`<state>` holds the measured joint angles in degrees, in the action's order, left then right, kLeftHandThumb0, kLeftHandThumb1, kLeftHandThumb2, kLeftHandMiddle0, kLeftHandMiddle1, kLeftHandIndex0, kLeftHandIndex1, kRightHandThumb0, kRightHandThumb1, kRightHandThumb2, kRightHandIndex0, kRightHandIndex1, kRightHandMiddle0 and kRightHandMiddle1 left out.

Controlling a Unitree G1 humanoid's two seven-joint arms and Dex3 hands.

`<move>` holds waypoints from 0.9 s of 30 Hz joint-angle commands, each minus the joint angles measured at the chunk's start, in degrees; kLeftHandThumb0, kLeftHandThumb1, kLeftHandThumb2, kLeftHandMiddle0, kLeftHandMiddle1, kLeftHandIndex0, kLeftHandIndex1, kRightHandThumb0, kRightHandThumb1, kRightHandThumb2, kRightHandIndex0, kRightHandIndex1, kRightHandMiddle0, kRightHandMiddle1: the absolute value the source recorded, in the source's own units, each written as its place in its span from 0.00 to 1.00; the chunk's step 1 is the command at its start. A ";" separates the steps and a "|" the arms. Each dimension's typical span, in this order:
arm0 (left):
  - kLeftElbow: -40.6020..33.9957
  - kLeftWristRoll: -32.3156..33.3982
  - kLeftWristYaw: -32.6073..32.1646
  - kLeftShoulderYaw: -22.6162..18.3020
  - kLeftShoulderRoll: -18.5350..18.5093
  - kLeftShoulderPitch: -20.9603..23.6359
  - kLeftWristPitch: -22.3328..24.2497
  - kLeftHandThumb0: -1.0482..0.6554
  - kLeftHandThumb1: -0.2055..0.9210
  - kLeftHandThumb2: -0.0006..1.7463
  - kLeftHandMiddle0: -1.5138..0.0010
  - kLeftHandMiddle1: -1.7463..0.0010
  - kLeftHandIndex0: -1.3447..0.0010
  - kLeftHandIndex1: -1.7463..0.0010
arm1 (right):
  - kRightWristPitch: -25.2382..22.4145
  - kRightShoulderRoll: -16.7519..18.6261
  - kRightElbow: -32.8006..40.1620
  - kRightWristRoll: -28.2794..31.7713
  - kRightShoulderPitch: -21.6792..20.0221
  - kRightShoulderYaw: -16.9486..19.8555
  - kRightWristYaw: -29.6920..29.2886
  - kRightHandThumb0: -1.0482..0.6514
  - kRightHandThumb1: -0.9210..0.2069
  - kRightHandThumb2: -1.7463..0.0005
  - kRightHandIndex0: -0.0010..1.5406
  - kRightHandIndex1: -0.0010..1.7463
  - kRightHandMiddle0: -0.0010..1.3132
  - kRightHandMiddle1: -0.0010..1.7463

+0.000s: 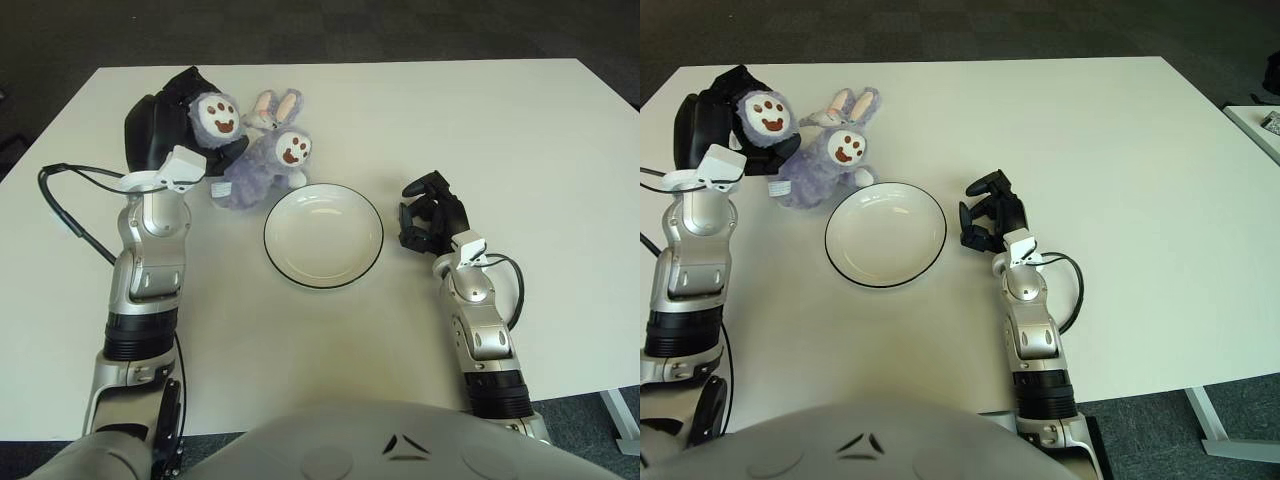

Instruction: Put the doll into the plate.

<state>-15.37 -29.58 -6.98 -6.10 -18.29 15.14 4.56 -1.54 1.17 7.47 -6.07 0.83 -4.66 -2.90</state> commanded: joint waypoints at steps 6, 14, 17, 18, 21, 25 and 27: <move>2.02 0.49 -3.87 -0.11 1.55 2.48 -2.02 0.33 0.47 0.57 0.20 0.00 0.35 0.26 | -0.84 -0.31 -1.76 0.23 1.85 -0.18 0.70 0.61 0.39 0.35 0.25 1.00 0.28 0.99; 2.54 0.81 -5.41 -0.20 2.99 3.50 -1.61 0.33 0.47 0.57 0.20 0.00 0.35 0.26 | -0.95 -0.05 -1.36 0.43 2.12 -0.27 0.90 0.61 0.39 0.36 0.25 1.00 0.28 0.99; 2.56 1.29 -5.52 -0.35 3.17 3.68 -1.88 0.33 0.47 0.57 0.20 0.00 0.36 0.25 | -0.94 -0.11 -1.30 0.38 2.21 -0.39 1.01 0.61 0.38 0.36 0.25 1.00 0.28 0.99; 2.54 1.55 -5.49 -0.39 3.17 3.73 -2.02 0.33 0.48 0.57 0.21 0.00 0.36 0.25 | -0.98 -0.15 -1.27 0.39 2.24 -0.43 1.08 0.61 0.38 0.36 0.25 1.00 0.28 0.99; 2.52 2.15 -5.23 -0.42 2.96 3.92 -2.16 0.33 0.49 0.57 0.25 0.00 0.37 0.24 | -1.14 -0.17 -1.12 0.42 2.33 -0.53 1.20 0.61 0.38 0.36 0.25 1.00 0.28 0.99; 2.54 3.01 -4.33 -0.67 2.12 4.22 -2.13 0.34 0.49 0.57 0.26 0.00 0.38 0.24 | -1.51 -0.14 -0.72 0.44 2.57 -0.66 1.26 0.61 0.38 0.36 0.25 1.00 0.28 0.99; 2.38 3.12 -3.74 -0.74 1.63 4.18 -1.73 0.34 0.49 0.57 0.25 0.00 0.38 0.24 | -1.70 -0.16 -0.58 0.45 2.64 -0.67 1.27 0.61 0.38 0.36 0.25 1.00 0.28 0.99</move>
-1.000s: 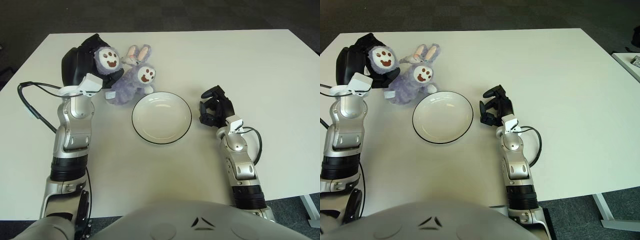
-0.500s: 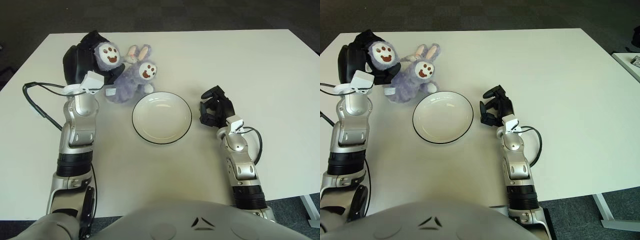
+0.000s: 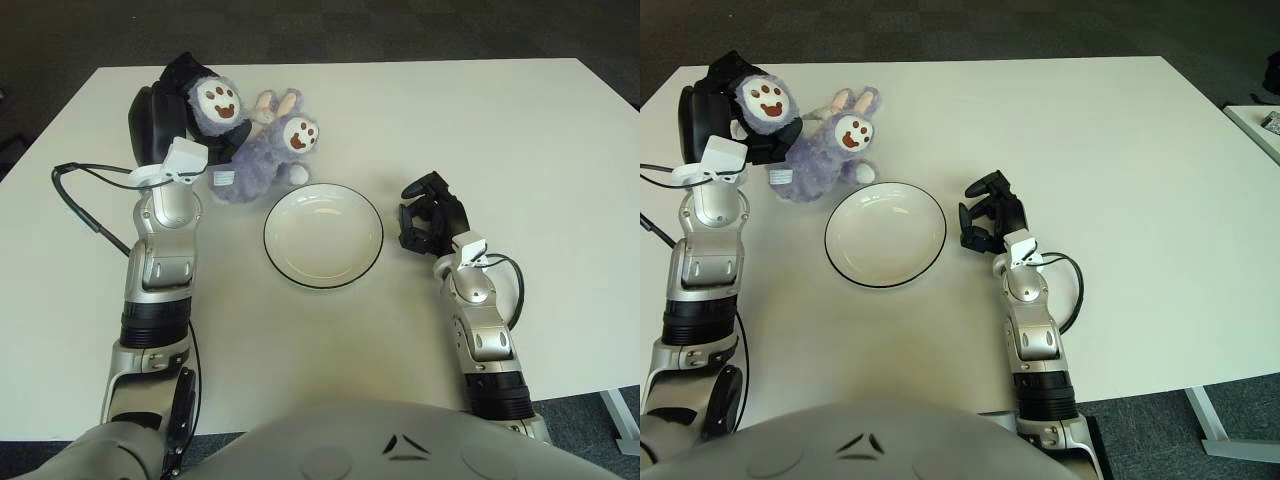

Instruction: Put the doll into the plate.

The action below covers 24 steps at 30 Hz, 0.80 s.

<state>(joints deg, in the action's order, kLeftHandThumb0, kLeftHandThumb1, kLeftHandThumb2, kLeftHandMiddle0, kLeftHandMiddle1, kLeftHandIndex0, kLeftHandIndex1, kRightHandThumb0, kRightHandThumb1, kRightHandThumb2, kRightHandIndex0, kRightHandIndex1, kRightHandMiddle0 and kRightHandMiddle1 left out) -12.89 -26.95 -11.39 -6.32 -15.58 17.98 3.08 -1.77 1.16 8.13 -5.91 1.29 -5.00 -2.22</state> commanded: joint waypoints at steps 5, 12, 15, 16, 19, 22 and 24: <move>-0.67 0.07 1.55 -0.65 -1.78 1.23 1.19 0.34 0.49 0.57 0.22 0.00 0.38 0.24 | -1.74 -0.14 -0.84 0.26 2.39 -0.33 0.58 0.61 0.38 0.37 0.24 1.00 0.28 0.99; -1.03 -2.16 2.87 -1.22 -4.66 0.57 3.19 0.33 0.48 0.57 0.19 0.00 0.36 0.25 | -1.71 -0.10 -0.91 0.20 2.39 -0.29 0.50 0.61 0.38 0.36 0.25 1.00 0.28 0.99; -0.42 -2.51 2.96 -1.50 -5.87 0.40 3.02 0.33 0.48 0.57 0.19 0.00 0.36 0.25 | -1.89 -0.22 -0.99 0.17 2.31 -0.37 0.69 0.61 0.38 0.36 0.25 1.00 0.28 0.99; -0.24 -2.50 2.94 -1.57 -6.11 0.38 2.97 0.33 0.48 0.57 0.19 0.00 0.36 0.25 | -1.93 -0.24 -1.02 0.18 2.28 -0.38 0.74 0.61 0.38 0.36 0.25 1.00 0.28 0.99; 0.80 -1.88 3.34 -2.11 -7.24 0.32 2.76 0.33 0.47 0.57 0.19 0.00 0.35 0.26 | -2.19 -0.27 -1.10 0.28 2.19 -0.42 0.99 0.61 0.37 0.37 0.24 1.00 0.28 0.99; 2.47 -0.54 3.62 -3.03 -8.51 0.31 1.39 0.33 0.47 0.57 0.19 0.00 0.35 0.26 | -2.12 -0.25 -1.29 0.24 2.09 -0.44 1.04 0.61 0.37 0.37 0.24 1.00 0.27 0.99; 3.15 -0.13 3.59 -3.24 -8.98 0.38 0.86 0.33 0.47 0.57 0.20 0.00 0.35 0.26 | -2.08 -0.24 -1.42 0.24 2.00 -0.43 1.07 0.61 0.37 0.37 0.24 1.00 0.27 0.99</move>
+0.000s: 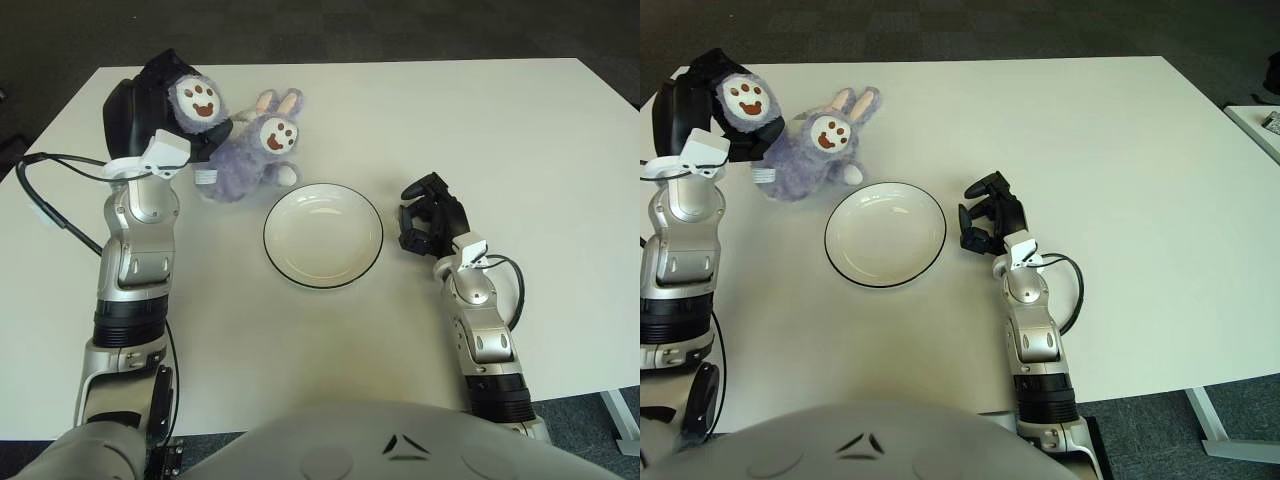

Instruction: Put the doll into the plate.

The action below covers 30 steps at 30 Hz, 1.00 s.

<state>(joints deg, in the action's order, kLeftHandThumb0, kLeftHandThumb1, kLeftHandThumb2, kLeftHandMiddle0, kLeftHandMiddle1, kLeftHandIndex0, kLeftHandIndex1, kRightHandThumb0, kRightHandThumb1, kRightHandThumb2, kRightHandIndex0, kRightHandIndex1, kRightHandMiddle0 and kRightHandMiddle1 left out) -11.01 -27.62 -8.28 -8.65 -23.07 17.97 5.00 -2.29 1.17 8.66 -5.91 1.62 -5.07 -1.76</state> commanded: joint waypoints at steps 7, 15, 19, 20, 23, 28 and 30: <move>4.72 -0.60 -1.50 -1.32 -3.81 0.84 -3.85 0.33 0.47 0.58 0.23 0.00 0.35 0.26 | -1.44 -0.25 -2.34 0.16 1.48 -0.25 0.51 0.61 0.37 0.37 0.24 1.00 0.28 0.99; 10.07 0.08 -2.22 -2.20 -6.86 1.69 -6.65 0.33 0.46 0.58 0.35 0.00 0.35 0.25 | -1.21 -0.42 -2.67 -0.18 1.37 -0.23 0.28 0.61 0.37 0.37 0.24 1.00 0.27 0.99; 11.50 0.47 -2.26 -2.25 -7.49 2.07 -7.35 0.33 0.47 0.58 0.41 0.00 0.36 0.24 | -1.11 -0.48 -2.68 -0.34 1.46 -0.25 0.17 0.61 0.37 0.37 0.24 1.00 0.27 0.99; 11.93 0.45 -2.29 -2.17 -7.70 2.22 -7.49 0.33 0.47 0.58 0.42 0.00 0.37 0.24 | -0.86 -0.53 -2.75 -0.49 1.52 -0.25 0.07 0.61 0.37 0.37 0.24 1.00 0.27 0.99; 12.82 0.31 -2.31 -1.98 -8.15 2.55 -7.75 0.38 0.43 0.63 0.46 0.00 0.37 0.24 | -0.41 -0.63 -2.90 -0.75 1.60 -0.26 -0.14 0.61 0.37 0.37 0.24 1.00 0.27 0.99; 15.15 -0.98 -2.37 -1.00 -8.75 3.87 -7.00 0.57 0.29 0.79 0.51 0.00 0.37 0.26 | 2.34 -1.40 -5.46 -0.46 1.07 0.36 0.14 0.61 0.40 0.35 0.26 1.00 0.29 0.99; 15.74 -1.41 -2.25 -0.57 -8.85 4.26 -6.53 0.59 0.27 0.81 0.51 0.00 0.37 0.26 | 3.01 -1.47 -6.08 -0.43 0.95 0.45 0.11 0.61 0.42 0.33 0.27 1.00 0.30 0.99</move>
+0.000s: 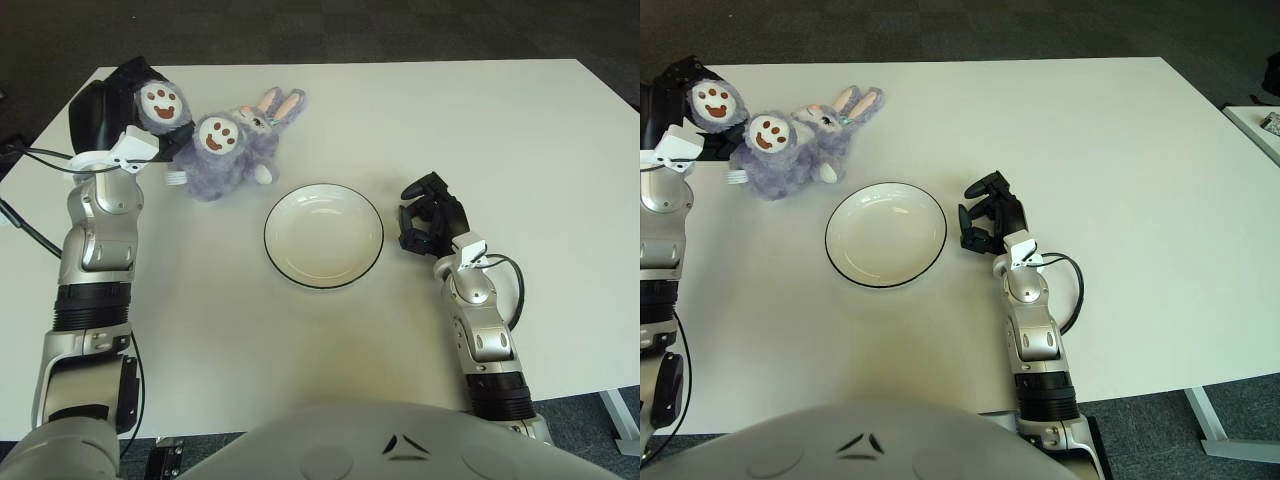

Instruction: Put the doll into the plate.

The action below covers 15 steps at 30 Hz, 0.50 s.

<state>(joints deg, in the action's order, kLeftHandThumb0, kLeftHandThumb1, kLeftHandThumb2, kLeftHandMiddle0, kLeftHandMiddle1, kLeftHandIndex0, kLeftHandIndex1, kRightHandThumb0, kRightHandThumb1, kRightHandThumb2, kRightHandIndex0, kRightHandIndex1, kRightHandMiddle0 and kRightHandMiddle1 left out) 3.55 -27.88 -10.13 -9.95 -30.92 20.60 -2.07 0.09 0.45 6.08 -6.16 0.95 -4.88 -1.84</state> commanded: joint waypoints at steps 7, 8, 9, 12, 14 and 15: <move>1.58 -1.63 0.71 2.04 -1.36 2.01 1.92 0.61 0.23 0.86 0.49 0.08 0.42 0.11 | 1.55 -0.83 -3.98 -0.24 1.76 0.22 0.02 0.61 0.44 0.32 0.28 1.00 0.32 0.99; 1.52 -1.48 0.87 2.14 -1.35 1.97 2.05 0.61 0.23 0.86 0.49 0.08 0.42 0.11 | 1.80 -0.92 -4.16 -0.34 1.74 0.24 -0.05 0.61 0.44 0.32 0.28 1.00 0.32 0.99; 1.44 -1.35 1.00 2.20 -1.35 1.91 2.16 0.61 0.23 0.87 0.49 0.08 0.43 0.10 | 1.98 -0.98 -4.24 -0.42 1.76 0.22 -0.11 0.61 0.44 0.31 0.28 1.00 0.32 0.99; 1.40 -0.70 1.58 2.24 -1.31 1.84 2.33 0.61 0.23 0.87 0.50 0.07 0.44 0.09 | 2.46 -1.18 -4.52 -0.47 1.77 0.23 -0.11 0.61 0.45 0.31 0.28 1.00 0.32 0.99; 1.41 -0.11 2.13 2.21 -1.36 1.80 2.26 0.61 0.24 0.86 0.51 0.07 0.45 0.08 | 2.76 -1.30 -4.74 -0.43 1.74 0.26 -0.05 0.61 0.45 0.31 0.28 1.00 0.32 0.99; 1.45 0.35 2.62 2.21 -1.42 1.74 2.03 0.61 0.26 0.85 0.52 0.07 0.46 0.08 | 2.95 -1.37 -4.90 -0.38 1.71 0.27 -0.01 0.61 0.45 0.31 0.28 1.00 0.32 0.99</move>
<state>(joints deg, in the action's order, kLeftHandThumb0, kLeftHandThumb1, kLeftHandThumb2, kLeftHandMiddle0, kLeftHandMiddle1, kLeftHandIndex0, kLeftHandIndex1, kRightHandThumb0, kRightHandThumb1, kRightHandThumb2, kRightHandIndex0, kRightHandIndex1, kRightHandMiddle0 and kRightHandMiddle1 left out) 4.88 -28.17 -8.86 -8.01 -31.49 22.03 -0.18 2.13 -0.50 4.26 -6.23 0.63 -4.76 -1.89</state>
